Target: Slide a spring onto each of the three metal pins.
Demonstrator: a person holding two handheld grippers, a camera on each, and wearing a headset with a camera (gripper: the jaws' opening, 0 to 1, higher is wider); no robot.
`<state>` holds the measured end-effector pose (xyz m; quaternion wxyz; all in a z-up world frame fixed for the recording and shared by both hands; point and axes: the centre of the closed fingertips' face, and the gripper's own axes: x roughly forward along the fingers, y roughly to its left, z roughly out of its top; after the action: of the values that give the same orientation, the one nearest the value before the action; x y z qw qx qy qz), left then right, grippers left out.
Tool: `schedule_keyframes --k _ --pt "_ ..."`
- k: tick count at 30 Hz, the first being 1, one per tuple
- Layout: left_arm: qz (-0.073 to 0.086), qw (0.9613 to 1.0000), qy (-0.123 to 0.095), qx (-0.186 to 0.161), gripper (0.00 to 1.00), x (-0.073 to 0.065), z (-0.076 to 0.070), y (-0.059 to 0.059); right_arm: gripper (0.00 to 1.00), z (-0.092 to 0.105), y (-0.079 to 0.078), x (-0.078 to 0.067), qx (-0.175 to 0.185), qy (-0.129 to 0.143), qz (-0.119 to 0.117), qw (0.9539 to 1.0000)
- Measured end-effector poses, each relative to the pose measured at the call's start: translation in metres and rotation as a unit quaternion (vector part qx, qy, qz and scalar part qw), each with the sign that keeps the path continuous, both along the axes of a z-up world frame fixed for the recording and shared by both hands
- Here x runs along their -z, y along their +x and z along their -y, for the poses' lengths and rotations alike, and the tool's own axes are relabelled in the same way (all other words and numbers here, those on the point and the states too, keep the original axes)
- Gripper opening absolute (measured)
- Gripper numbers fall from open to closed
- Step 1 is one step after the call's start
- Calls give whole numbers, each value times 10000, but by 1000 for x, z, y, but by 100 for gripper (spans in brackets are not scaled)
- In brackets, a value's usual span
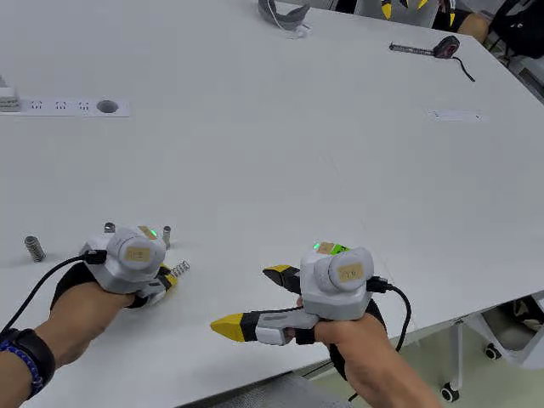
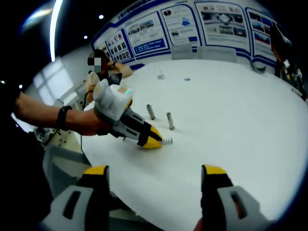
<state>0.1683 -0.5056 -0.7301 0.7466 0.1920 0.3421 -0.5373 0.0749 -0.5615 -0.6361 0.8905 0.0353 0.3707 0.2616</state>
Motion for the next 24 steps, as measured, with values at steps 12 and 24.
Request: schedule_keyframes --k 12,24 --pt "56 9998 -82 -144 10 -13 -27 -7 80 -1 -1 0 -22 -2 -1 10000" --pt "253 9995 -65 -165 10 -28 -53 -12 80 -8 -4 2 -86 61 -29 9999"
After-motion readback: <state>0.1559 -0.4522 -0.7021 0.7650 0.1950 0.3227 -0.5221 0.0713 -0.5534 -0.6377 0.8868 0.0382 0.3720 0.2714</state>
